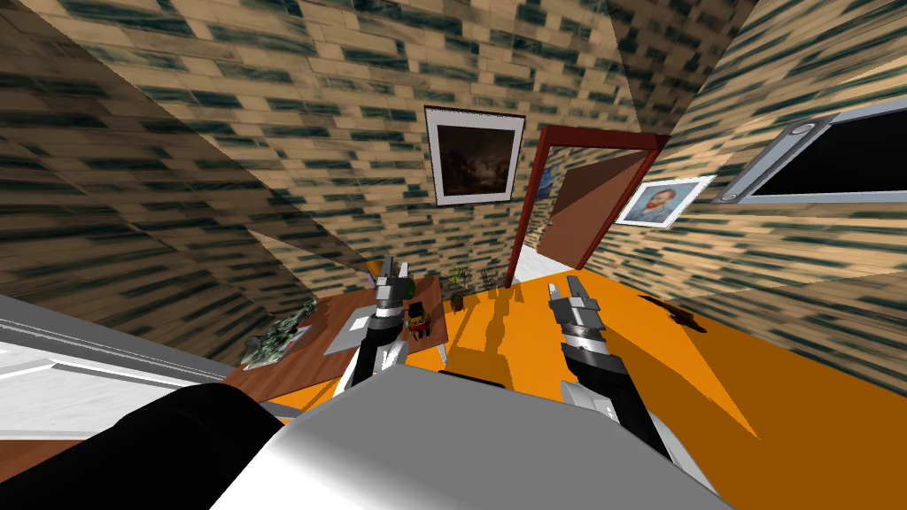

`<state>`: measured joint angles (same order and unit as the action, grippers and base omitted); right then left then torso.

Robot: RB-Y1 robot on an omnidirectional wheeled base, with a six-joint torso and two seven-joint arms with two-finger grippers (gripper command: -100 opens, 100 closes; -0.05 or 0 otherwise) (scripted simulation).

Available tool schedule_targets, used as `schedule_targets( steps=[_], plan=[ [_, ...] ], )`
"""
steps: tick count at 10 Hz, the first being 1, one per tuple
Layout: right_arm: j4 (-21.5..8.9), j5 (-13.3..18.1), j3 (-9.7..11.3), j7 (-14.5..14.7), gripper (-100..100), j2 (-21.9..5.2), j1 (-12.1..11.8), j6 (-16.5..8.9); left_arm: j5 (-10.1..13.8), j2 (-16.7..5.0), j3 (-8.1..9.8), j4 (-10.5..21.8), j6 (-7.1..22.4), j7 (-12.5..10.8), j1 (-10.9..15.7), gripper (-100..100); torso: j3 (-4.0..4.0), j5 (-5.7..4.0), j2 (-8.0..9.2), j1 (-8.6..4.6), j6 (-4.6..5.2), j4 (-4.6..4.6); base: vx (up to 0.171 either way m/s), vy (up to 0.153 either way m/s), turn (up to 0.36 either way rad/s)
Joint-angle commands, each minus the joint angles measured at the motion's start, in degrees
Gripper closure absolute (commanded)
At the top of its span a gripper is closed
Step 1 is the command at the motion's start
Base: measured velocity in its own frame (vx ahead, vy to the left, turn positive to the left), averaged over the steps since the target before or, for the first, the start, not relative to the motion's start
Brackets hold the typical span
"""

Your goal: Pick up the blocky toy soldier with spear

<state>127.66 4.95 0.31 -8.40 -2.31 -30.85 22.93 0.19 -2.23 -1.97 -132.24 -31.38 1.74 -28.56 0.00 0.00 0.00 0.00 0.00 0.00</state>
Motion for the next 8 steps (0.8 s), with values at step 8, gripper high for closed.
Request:
schedule_targets(
  steps=[8],
  plan=[
    [0.0, 0.0, 0.0, 0.0, 0, 0.0, 0.0, 0.0, -1.7, -4.1, 0.20, 12.8, -0.5, 10.1, 4.1, -100, 0.15, 0.05, 0.26, 0.19, 0.00, 0.05, -0.050, 0.026, -0.019]
  ],
)
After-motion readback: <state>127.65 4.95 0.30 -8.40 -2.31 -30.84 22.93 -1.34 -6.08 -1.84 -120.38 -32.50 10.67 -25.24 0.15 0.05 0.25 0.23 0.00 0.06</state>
